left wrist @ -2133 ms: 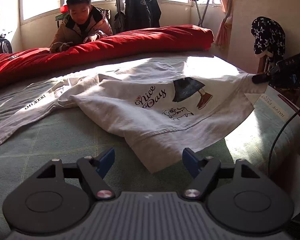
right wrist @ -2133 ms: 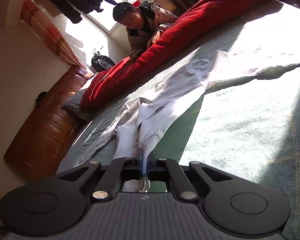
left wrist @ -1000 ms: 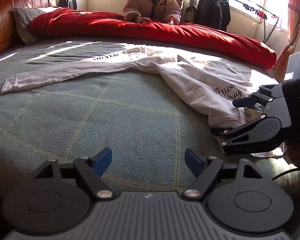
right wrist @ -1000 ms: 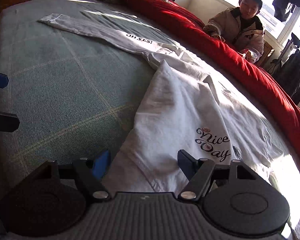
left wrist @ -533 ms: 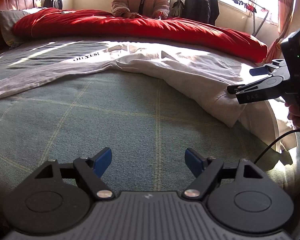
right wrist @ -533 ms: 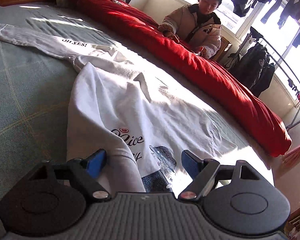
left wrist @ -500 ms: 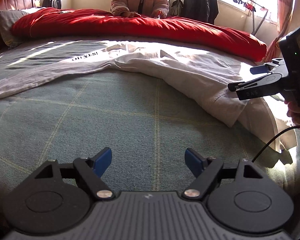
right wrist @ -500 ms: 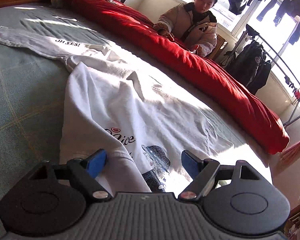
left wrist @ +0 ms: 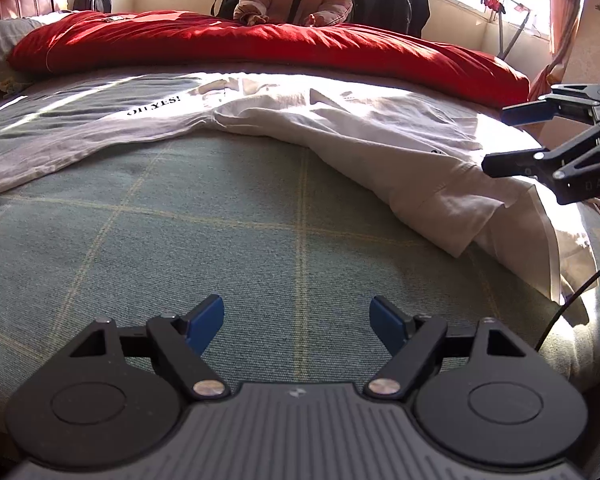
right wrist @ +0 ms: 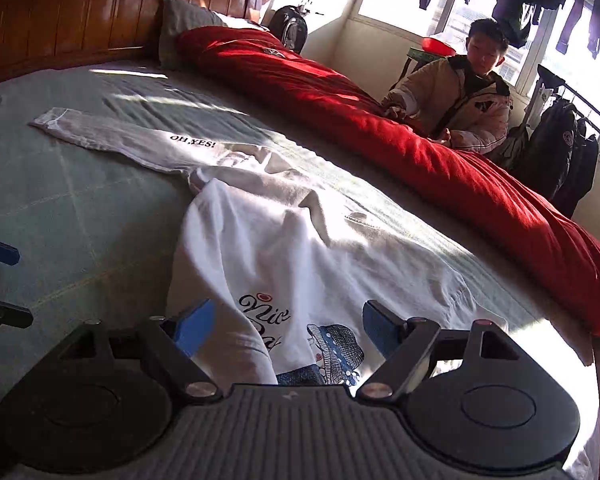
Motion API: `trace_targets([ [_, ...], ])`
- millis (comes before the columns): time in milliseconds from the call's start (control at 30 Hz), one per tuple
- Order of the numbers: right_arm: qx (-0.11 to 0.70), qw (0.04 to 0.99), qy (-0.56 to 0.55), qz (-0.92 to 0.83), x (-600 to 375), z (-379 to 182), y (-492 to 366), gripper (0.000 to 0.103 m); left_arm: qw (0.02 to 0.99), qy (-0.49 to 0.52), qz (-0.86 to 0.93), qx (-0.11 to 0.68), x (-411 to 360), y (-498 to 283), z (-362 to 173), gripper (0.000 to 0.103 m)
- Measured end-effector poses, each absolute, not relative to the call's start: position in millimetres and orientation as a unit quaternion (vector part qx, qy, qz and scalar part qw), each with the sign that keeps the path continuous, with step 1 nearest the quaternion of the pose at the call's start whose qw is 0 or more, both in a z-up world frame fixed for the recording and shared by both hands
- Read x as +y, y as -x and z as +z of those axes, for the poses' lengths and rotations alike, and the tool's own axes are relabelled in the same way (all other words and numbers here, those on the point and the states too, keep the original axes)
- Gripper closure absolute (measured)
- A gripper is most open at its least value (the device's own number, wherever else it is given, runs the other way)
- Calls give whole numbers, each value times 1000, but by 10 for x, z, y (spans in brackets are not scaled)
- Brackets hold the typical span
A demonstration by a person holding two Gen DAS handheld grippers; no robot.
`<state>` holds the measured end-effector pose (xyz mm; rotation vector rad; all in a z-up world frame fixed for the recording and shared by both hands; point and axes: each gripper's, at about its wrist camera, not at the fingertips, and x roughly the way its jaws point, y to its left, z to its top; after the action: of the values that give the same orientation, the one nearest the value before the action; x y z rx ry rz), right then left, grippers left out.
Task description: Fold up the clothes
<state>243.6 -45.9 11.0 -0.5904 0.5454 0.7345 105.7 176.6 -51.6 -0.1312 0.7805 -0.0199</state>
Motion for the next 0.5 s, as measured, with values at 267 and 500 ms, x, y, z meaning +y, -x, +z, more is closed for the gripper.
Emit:
trace_targets([
  [267, 180, 785, 491, 331, -150, -388, -2052, 18, 922, 80, 0, 379, 1869, -877, -524, 23],
  [500, 103, 695, 645, 300, 116, -810, -1745, 18, 922, 86, 10, 378, 1953, -880, -534, 23],
])
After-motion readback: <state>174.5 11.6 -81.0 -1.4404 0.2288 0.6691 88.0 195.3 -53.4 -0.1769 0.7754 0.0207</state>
